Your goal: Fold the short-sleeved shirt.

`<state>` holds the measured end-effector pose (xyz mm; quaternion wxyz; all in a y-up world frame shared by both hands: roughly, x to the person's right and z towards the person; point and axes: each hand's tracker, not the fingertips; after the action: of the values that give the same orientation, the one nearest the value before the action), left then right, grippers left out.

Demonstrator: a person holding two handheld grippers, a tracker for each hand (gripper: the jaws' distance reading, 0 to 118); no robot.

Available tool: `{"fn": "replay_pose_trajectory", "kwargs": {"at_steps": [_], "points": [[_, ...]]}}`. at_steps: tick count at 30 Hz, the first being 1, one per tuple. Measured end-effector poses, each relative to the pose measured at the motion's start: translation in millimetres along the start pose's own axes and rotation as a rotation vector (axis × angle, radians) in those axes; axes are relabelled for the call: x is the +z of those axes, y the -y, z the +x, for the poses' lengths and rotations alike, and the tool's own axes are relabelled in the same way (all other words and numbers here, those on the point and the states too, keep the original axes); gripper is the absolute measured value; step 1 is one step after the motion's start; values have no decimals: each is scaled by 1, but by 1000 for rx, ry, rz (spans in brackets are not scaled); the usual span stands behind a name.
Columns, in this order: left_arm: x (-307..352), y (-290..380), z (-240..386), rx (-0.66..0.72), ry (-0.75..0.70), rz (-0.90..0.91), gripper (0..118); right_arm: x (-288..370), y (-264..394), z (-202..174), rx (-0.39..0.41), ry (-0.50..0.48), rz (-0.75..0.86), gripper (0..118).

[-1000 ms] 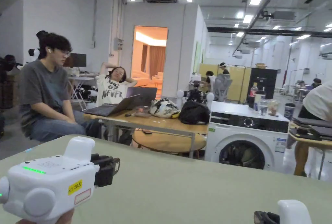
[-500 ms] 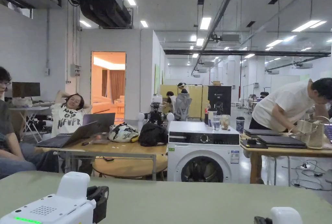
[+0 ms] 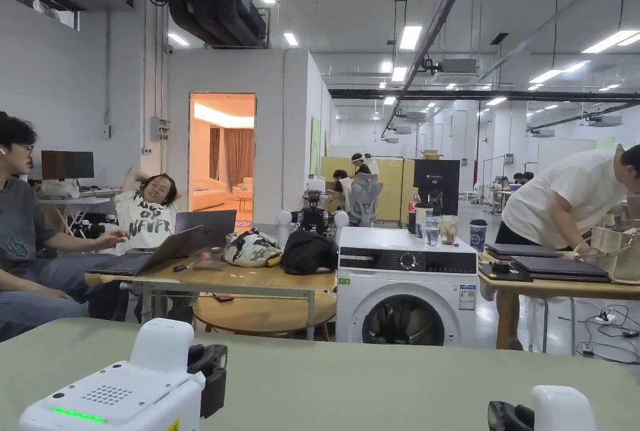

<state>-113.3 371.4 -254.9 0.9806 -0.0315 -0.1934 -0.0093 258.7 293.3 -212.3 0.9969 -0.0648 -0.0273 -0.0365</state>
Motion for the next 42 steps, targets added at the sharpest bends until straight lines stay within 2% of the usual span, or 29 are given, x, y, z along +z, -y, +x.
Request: {"fn": "replay_pose_trajectory", "kwargs": {"at_steps": [3,4,5,7,8,10,13,19,24,27,29,31,38,42], "points": [[-2,-1,-2,12,-9,-3,0,-1,-1,-3,33,13,-3,3],[-3,0,-4,20,-10,-9,5,-2,-1,-3,35,12,-8,14],[-3,0,-5,25,-11,-12,25,-2,-1,-3,36,10,-11,30],[-3,1,-14,90,68,-36,81,-2,2,-6,49,7,-28,72],[-4,3,-16,99,84,-41,89,-3,5,-8,50,11,-27,82],[-5,6,-8,59,14,-44,89,-4,8,-12,67,25,-29,90],[-3,10,-5,21,20,-40,89,-4,10,-13,67,23,-24,90],[2,13,7,-53,-11,0,91,4,9,-7,-11,16,31,90],[-1,14,0,12,-11,-8,94,6,5,-11,4,4,52,90],[4,19,9,-24,-38,26,94,5,4,-12,-3,-8,48,90],[5,18,11,-31,-24,24,94,3,4,-15,-10,18,27,90],[5,17,10,-29,-19,18,94,2,4,-17,-1,99,21,90],[5,17,12,58,-52,-23,94,3,6,-28,41,38,-8,90],[15,22,35,48,-64,-7,94,5,19,-42,14,-11,-31,90]]}}
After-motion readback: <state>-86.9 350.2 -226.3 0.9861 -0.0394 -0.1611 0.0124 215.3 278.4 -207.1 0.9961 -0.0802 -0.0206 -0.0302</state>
